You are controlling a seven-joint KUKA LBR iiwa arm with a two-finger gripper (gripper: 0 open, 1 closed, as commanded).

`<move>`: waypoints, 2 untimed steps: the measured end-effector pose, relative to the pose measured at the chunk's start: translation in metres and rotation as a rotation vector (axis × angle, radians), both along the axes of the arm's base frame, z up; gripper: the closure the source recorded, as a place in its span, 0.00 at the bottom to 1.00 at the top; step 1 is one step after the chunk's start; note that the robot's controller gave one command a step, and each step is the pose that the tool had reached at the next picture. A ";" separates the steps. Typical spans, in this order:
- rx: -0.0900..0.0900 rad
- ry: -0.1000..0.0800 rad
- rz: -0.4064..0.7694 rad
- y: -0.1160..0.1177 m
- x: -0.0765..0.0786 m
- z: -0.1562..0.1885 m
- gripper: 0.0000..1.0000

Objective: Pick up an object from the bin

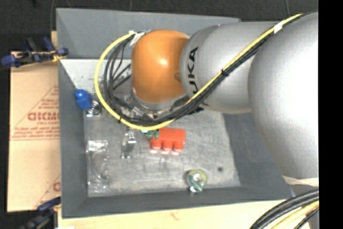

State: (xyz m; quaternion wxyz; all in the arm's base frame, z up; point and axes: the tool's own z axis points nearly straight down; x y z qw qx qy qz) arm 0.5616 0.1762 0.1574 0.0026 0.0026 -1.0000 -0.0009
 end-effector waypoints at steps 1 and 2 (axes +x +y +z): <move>-0.003 -0.011 -0.071 -0.112 0.021 0.015 0.00; 0.001 -0.011 -0.241 -0.152 0.014 -0.080 0.00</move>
Offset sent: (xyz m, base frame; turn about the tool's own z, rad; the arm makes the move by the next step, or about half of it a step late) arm 0.0188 -0.1066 0.0136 0.0630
